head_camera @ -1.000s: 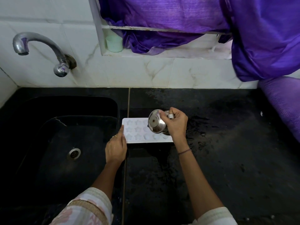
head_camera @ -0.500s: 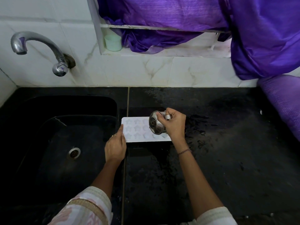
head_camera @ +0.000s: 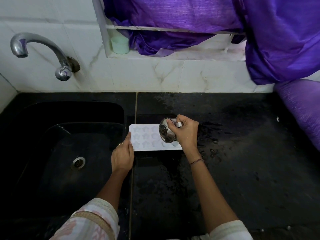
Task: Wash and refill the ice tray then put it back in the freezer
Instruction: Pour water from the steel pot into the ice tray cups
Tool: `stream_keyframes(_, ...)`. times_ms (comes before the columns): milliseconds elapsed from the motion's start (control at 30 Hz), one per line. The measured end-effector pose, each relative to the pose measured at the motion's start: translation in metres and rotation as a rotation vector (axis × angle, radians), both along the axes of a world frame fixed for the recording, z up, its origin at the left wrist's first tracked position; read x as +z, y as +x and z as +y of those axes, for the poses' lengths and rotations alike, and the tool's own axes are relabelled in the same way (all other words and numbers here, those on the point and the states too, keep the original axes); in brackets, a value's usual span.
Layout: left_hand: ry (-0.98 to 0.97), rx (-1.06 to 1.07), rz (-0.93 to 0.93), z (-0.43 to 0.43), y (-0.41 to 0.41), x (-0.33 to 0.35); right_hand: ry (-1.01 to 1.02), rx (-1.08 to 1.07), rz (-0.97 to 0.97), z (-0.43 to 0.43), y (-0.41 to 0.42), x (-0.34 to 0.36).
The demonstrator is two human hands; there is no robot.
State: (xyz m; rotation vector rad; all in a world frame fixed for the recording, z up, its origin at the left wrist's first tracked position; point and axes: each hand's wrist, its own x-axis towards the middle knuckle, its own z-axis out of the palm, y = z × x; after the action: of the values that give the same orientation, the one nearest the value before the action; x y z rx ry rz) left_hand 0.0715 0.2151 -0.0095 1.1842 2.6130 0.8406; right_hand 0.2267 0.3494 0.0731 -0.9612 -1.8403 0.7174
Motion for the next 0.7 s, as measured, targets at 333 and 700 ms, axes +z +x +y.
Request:
stream_keyframes(333,-0.003,0.005,0.001,0.001,0.000,0.000,-0.164,-0.083,0.171,0.001,0.005,0.000)
stream_keyframes(700,-0.009,0.003,0.010,0.000,0.001,0.001,-0.367,-0.180,0.336,0.007,0.018,0.004)
